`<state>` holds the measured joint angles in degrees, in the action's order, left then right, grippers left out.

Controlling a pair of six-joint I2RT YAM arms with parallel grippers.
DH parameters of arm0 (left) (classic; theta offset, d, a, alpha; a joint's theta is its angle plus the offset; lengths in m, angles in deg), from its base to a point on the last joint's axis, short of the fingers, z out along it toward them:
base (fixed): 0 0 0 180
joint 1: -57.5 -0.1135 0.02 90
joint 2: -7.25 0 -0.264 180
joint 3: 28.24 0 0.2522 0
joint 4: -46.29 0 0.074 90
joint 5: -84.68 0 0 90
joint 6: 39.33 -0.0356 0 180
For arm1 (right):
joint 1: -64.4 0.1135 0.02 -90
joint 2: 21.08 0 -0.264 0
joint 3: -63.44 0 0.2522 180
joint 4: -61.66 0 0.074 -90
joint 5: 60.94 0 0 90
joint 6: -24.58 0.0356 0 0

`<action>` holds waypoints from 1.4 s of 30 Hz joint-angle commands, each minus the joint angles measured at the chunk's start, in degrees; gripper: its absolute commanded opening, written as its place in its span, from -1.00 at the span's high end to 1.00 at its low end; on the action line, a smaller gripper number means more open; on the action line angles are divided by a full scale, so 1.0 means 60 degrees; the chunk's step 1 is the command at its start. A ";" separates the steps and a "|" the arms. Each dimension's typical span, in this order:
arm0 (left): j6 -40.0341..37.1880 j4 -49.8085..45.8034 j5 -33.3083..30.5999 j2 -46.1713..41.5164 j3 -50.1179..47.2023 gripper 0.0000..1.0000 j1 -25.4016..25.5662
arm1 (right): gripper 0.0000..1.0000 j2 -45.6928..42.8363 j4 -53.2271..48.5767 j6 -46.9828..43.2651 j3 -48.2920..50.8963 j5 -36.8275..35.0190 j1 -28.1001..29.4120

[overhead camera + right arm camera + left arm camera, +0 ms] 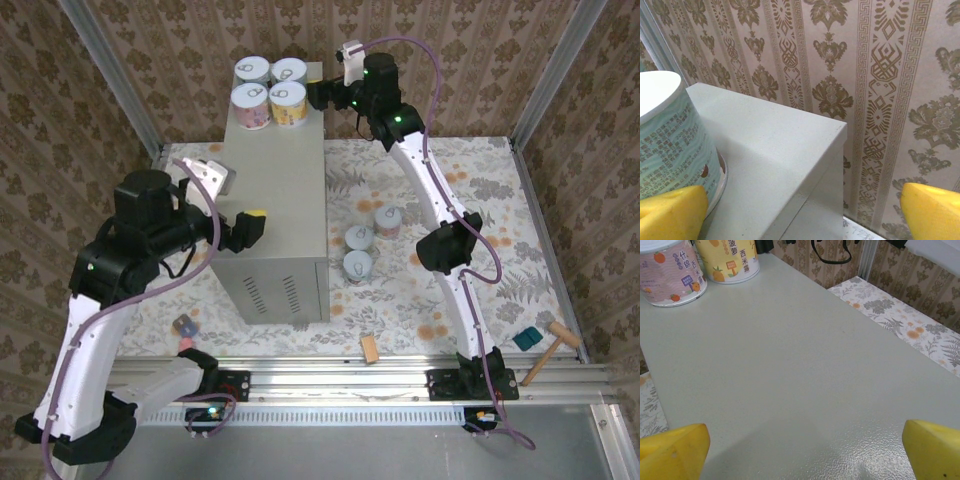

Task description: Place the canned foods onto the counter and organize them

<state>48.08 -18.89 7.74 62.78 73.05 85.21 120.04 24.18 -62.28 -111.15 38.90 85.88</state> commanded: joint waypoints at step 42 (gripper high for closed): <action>0.0120 -0.0878 0.0087 0.0297 0.1587 -1.00 0.0083 | -1.00 -0.9687 -0.2063 0.0865 1.0870 -0.2611 0.0158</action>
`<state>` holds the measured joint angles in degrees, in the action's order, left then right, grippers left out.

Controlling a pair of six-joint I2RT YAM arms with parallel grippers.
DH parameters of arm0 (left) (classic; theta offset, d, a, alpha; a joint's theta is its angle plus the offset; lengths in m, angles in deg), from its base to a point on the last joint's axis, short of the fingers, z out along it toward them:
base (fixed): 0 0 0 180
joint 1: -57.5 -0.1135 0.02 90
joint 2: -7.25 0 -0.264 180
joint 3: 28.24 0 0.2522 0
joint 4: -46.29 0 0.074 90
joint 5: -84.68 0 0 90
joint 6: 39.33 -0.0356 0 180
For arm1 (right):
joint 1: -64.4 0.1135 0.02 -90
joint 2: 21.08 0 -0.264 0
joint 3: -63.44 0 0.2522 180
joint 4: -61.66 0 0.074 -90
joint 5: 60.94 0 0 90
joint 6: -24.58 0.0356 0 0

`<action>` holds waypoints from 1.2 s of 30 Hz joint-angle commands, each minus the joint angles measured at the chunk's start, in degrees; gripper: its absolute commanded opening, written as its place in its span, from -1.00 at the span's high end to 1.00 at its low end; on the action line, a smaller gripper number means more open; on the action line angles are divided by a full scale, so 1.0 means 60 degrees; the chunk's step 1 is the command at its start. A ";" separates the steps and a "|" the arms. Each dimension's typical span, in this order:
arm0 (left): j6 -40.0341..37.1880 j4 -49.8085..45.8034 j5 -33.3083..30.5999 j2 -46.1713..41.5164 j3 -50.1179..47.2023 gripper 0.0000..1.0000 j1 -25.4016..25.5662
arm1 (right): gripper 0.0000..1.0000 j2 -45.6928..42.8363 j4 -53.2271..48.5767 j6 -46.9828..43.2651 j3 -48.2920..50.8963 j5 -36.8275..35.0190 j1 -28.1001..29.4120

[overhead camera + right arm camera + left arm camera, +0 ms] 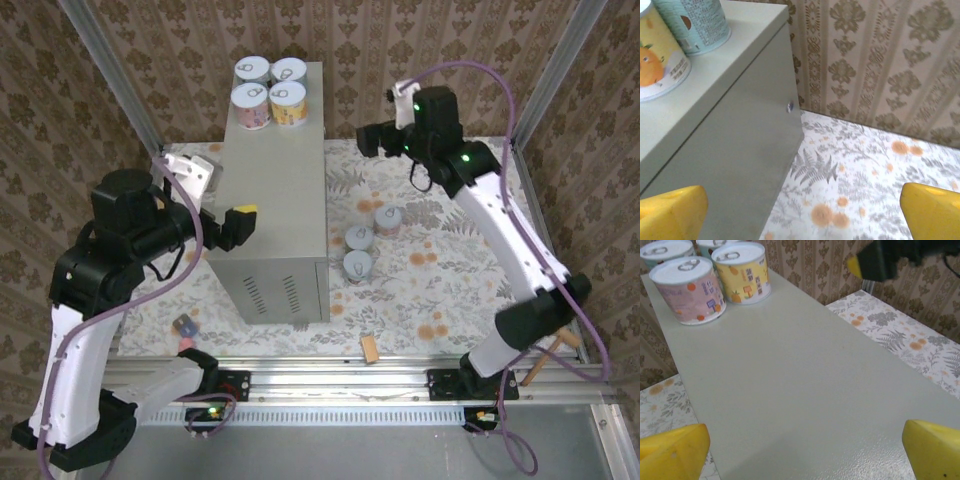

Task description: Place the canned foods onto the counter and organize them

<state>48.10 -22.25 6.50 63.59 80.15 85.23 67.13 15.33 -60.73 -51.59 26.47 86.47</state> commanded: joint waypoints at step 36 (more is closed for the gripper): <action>0.1040 0.0644 -0.3467 0.3498 0.1466 -1.00 0.6666 | -0.86 0.0031 0.1263 0.2772 0.7535 -0.0812 -0.0189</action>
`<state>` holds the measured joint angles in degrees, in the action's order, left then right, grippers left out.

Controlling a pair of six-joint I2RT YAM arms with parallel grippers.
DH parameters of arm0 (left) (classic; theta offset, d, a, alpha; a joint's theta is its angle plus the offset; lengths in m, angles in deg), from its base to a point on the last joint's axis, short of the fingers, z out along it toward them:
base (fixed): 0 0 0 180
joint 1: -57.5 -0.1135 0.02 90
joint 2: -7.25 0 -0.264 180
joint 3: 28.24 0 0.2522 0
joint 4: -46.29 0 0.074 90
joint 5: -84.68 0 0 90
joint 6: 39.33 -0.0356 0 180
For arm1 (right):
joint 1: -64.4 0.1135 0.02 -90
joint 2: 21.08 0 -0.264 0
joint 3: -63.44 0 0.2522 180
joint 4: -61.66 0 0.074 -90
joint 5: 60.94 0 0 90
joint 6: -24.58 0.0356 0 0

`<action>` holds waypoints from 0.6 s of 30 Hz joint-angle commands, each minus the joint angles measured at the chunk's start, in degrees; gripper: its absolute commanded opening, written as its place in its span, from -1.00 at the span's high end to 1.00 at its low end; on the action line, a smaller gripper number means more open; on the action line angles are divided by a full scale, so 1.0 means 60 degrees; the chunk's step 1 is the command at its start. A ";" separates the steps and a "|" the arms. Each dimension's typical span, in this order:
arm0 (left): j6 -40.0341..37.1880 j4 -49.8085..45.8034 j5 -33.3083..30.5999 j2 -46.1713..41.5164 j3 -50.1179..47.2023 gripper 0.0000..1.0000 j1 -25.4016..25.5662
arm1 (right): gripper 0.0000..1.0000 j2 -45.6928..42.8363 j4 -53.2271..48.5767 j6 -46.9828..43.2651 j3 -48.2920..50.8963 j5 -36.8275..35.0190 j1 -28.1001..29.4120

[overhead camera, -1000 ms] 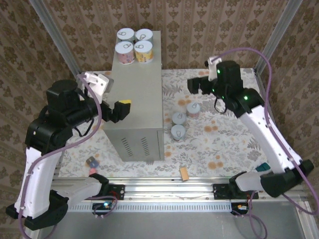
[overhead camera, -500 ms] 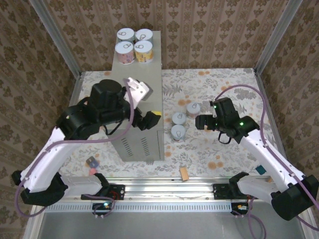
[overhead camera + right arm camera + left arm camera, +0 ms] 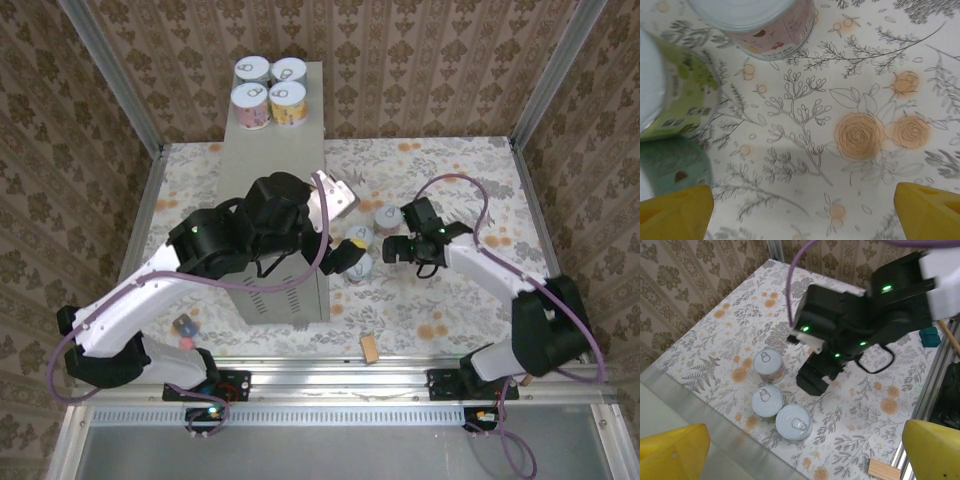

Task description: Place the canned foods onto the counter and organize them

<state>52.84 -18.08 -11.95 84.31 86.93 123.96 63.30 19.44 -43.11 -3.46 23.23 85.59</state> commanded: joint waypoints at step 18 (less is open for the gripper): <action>-0.0103 -0.0059 -0.1055 -0.0353 -0.0266 -1.00 0.0213 | -0.75 0.4187 0.0240 -0.1033 -0.3993 -0.0642 -0.0410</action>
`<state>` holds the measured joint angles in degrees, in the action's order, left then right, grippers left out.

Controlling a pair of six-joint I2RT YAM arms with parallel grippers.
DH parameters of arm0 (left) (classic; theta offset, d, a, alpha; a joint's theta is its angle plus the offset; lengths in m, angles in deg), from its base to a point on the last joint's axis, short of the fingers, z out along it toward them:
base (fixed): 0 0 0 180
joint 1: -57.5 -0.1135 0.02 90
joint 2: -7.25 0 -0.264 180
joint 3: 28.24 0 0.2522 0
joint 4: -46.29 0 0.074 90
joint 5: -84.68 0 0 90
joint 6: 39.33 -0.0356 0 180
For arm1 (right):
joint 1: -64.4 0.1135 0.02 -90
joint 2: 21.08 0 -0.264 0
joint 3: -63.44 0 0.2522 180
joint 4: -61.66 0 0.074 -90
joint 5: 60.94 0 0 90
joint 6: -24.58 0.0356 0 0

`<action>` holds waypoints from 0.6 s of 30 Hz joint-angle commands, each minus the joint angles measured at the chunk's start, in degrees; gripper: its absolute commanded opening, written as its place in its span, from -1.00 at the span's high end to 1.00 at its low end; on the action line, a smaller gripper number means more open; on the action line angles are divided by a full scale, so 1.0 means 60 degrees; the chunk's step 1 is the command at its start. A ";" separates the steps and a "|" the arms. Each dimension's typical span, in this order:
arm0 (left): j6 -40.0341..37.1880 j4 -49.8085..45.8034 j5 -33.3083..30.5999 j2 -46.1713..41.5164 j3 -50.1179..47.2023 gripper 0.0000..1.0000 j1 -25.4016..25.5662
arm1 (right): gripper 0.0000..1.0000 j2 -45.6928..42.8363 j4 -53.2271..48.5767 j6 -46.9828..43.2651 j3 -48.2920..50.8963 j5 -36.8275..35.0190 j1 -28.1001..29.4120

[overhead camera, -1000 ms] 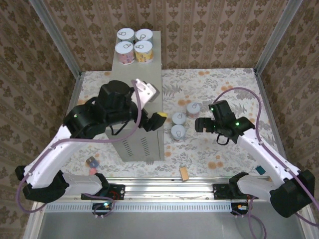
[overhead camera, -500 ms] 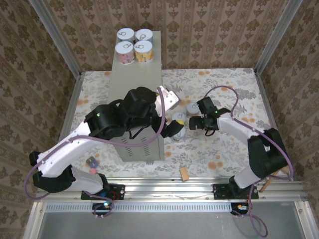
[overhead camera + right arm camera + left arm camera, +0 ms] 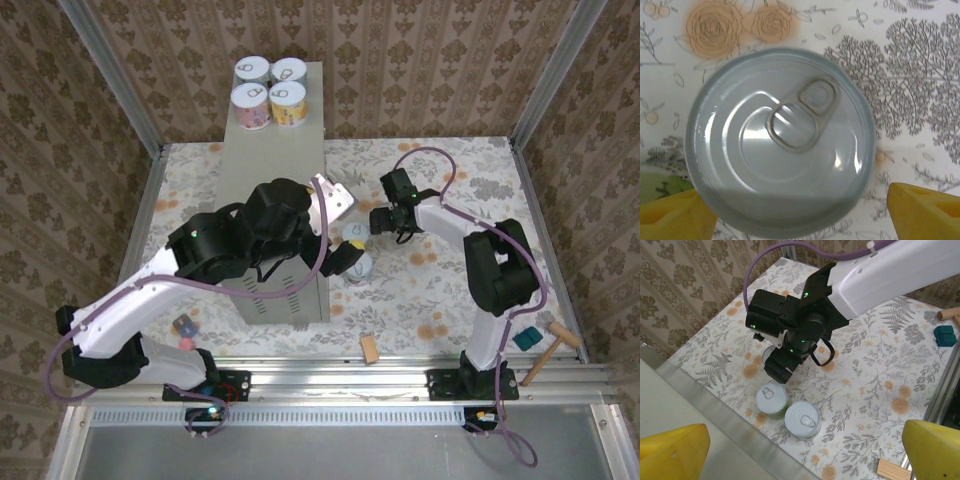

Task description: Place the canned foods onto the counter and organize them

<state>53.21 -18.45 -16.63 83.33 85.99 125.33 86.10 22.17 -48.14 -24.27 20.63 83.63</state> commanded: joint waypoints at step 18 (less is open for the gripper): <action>-0.0314 0.0215 0.0318 -0.0214 -0.0319 -1.00 -0.0827 | -0.39 0.0631 -0.0588 -0.0470 -0.1472 -0.0221 -0.0136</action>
<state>52.38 -17.99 -15.62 83.09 84.39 121.03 90.86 19.61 -50.30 -30.96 20.63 83.06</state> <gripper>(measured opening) 0.999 0.727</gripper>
